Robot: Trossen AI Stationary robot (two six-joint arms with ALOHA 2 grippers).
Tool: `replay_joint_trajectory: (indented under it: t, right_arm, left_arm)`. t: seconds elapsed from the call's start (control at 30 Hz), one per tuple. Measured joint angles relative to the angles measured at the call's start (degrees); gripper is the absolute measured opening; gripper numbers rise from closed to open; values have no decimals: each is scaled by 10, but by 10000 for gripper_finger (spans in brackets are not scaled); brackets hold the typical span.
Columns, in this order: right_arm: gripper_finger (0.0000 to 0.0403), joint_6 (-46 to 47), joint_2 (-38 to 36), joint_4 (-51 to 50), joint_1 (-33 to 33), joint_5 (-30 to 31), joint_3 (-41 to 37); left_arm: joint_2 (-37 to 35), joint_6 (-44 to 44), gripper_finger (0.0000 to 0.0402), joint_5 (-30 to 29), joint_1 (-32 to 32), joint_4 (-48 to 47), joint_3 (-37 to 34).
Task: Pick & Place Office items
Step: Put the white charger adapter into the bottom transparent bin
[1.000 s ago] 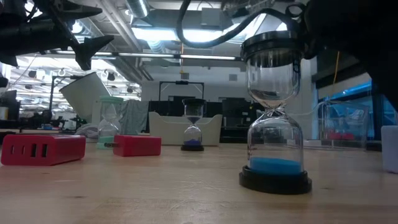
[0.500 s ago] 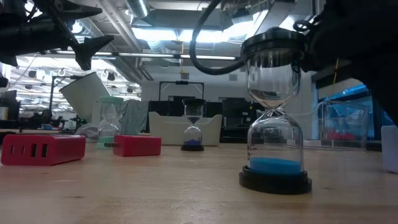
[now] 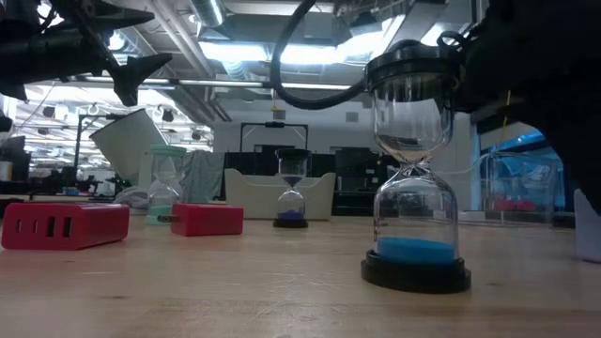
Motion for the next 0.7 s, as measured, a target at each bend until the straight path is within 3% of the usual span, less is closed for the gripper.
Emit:
replay_joint_trajectory:
  t: [0.7]
  right_arm:
    - [274, -27, 15, -6, 5, 6, 0]
  left_arm:
    - [0, 14, 296, 0, 0, 0, 0]
